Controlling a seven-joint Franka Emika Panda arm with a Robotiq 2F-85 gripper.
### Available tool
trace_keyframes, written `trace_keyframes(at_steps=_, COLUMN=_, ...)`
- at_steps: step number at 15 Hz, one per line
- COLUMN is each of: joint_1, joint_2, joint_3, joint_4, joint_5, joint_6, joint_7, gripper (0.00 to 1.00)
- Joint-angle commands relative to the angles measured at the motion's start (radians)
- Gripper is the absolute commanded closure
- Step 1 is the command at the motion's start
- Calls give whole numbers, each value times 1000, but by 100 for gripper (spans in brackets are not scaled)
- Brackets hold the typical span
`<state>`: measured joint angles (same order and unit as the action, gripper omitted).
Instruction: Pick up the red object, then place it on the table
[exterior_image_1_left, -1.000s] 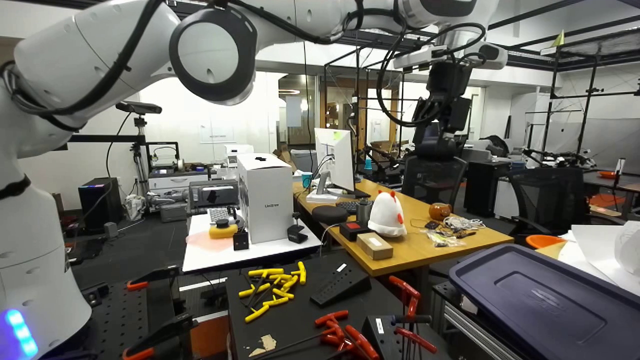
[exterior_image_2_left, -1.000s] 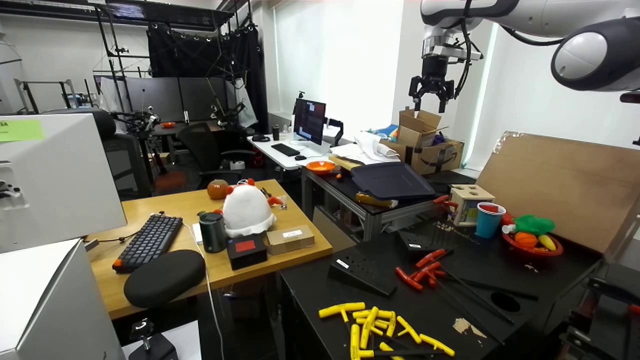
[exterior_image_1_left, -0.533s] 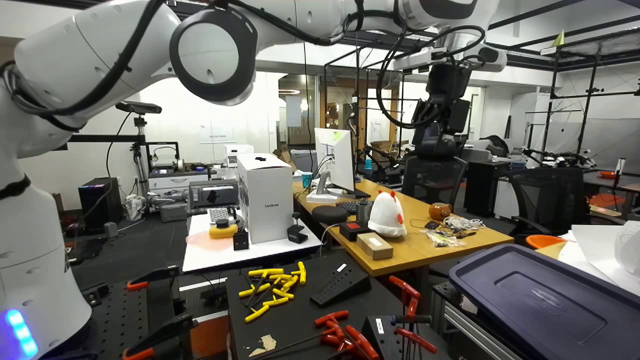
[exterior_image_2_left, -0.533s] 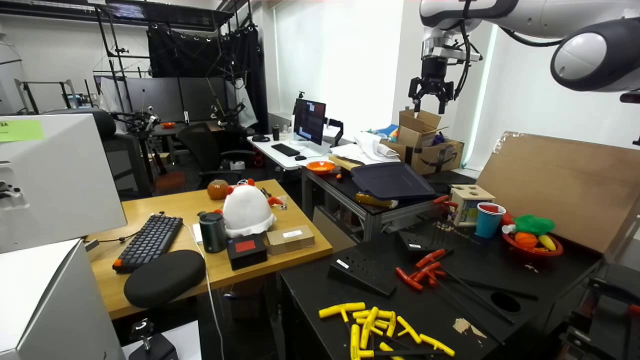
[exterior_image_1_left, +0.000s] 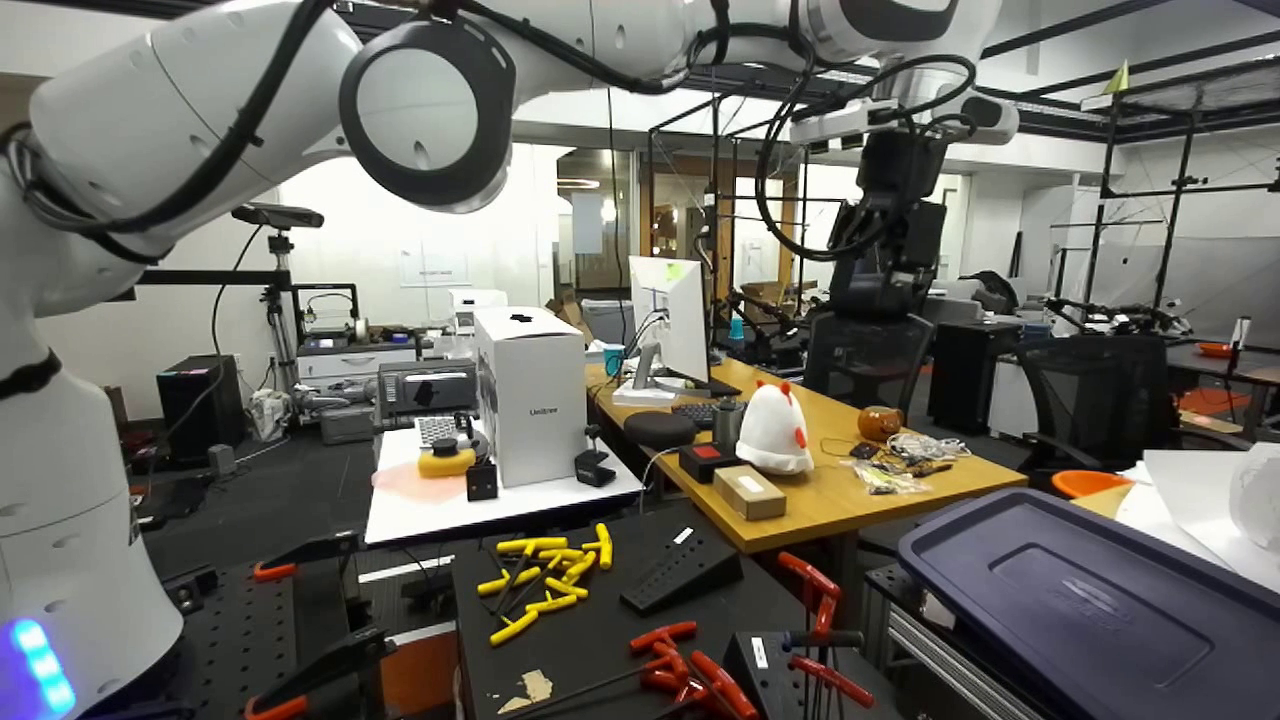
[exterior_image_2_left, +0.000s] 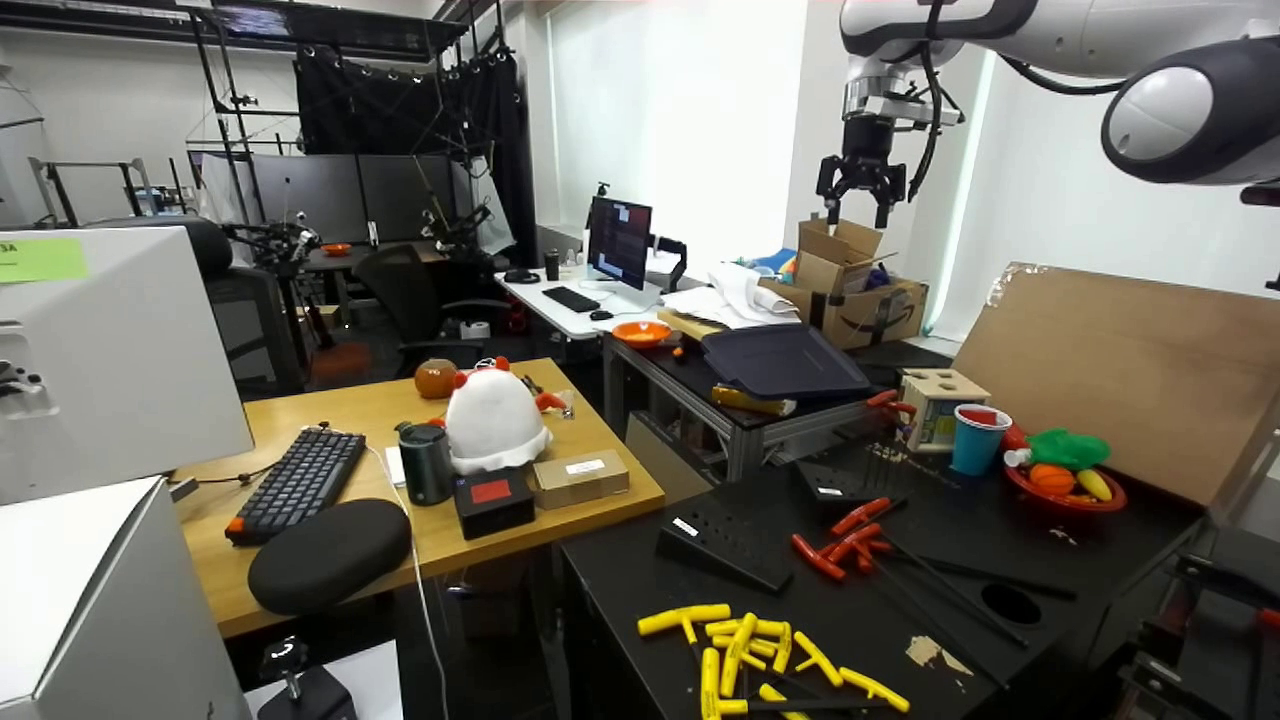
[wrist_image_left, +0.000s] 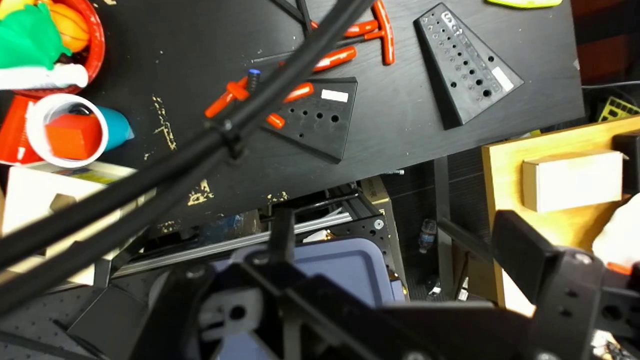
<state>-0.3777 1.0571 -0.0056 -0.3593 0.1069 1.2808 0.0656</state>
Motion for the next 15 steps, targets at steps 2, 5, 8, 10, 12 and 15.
trace_keyframes(at_steps=2, joint_1=-14, joint_2=8, joint_3=9, joint_4=-7, joint_5=11, joint_6=91, joint_7=-28, gripper=0)
trace_keyframes(at_steps=5, joint_1=-18, joint_2=20, joint_3=10, joint_4=-4, joint_5=11, joint_6=166, joint_7=-38, gripper=0)
trace_keyframes(at_steps=8, joint_1=-24, joint_2=29, joint_3=8, joint_4=-1, joint_5=8, joint_6=249, joint_7=-57, gripper=0)
trace_keyframes(at_steps=10, joint_1=-29, joint_2=41, joint_3=5, joint_4=-1, joint_5=5, joint_6=317, joint_7=-65, gripper=0)
trace_keyframes(at_steps=12, joint_1=-36, joint_2=50, joint_3=6, joint_4=-5, joint_5=7, joint_6=364, joint_7=-58, gripper=0)
trace_keyframes(at_steps=15, joint_1=-46, joint_2=63, joint_3=6, joint_4=-18, joint_5=8, joint_6=388, joint_7=-43, gripper=0)
